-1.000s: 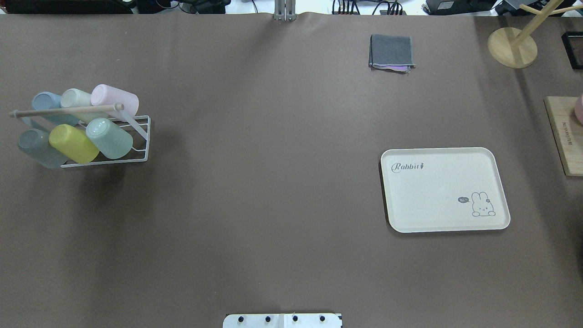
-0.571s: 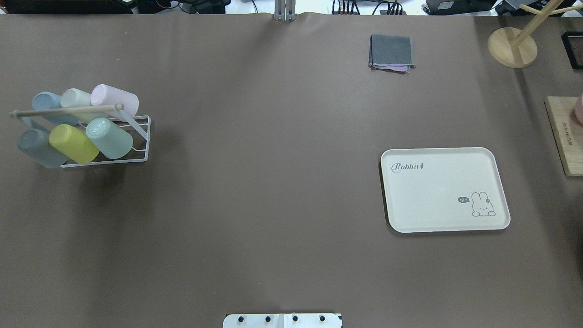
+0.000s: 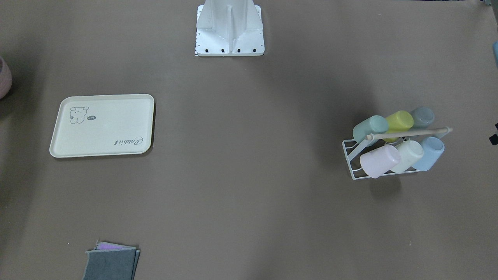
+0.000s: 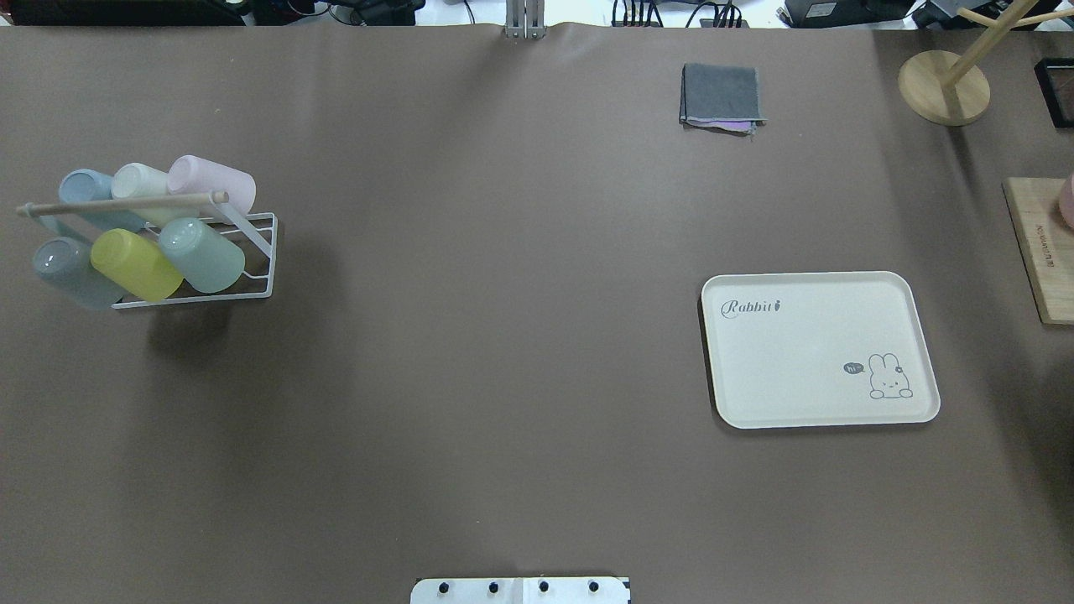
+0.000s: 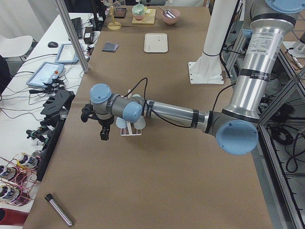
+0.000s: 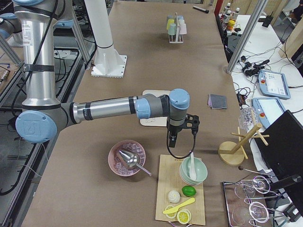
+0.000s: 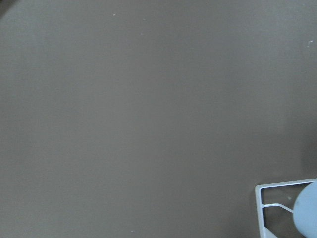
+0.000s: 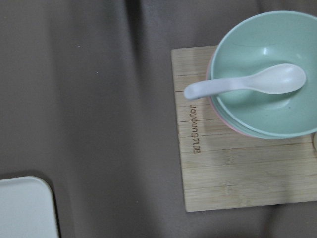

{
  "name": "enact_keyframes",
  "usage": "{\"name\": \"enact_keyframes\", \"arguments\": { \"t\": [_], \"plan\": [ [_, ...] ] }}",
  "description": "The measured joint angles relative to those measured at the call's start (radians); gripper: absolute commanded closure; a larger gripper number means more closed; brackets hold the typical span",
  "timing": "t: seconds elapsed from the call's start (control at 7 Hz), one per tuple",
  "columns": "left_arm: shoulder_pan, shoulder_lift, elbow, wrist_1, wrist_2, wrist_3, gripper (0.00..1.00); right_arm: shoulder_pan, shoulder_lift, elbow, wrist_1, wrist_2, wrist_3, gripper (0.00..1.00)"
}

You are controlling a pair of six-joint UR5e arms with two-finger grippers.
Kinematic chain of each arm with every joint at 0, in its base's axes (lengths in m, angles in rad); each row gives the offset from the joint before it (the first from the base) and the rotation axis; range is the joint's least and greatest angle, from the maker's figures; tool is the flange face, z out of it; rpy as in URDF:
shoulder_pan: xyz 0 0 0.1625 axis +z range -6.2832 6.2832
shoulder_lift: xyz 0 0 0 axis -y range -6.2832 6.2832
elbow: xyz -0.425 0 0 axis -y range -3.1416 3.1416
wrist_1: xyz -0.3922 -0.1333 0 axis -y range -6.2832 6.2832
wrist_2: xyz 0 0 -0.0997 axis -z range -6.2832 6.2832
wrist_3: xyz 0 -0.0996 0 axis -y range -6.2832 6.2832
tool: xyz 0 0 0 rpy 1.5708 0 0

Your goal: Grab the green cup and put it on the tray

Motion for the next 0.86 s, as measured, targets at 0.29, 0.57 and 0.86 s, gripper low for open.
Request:
{"name": "enact_keyframes", "arguments": {
  "t": [0.29, 0.57, 0.86],
  "plan": [
    [0.006, 0.066, -0.142, -0.023, 0.000, -0.018, 0.02, -0.072, 0.019, 0.042, -0.001, 0.000, 0.108, 0.02],
    [0.018, 0.127, -0.250, -0.028, -0.001, -0.072, 0.02, -0.127, 0.019, 0.062, 0.000, 0.007, 0.153, 0.02],
    [0.062, 0.177, -0.362, -0.028, -0.001, -0.193, 0.02, -0.170, 0.011, 0.067, 0.002, 0.024, 0.200, 0.02]
  ]
}}
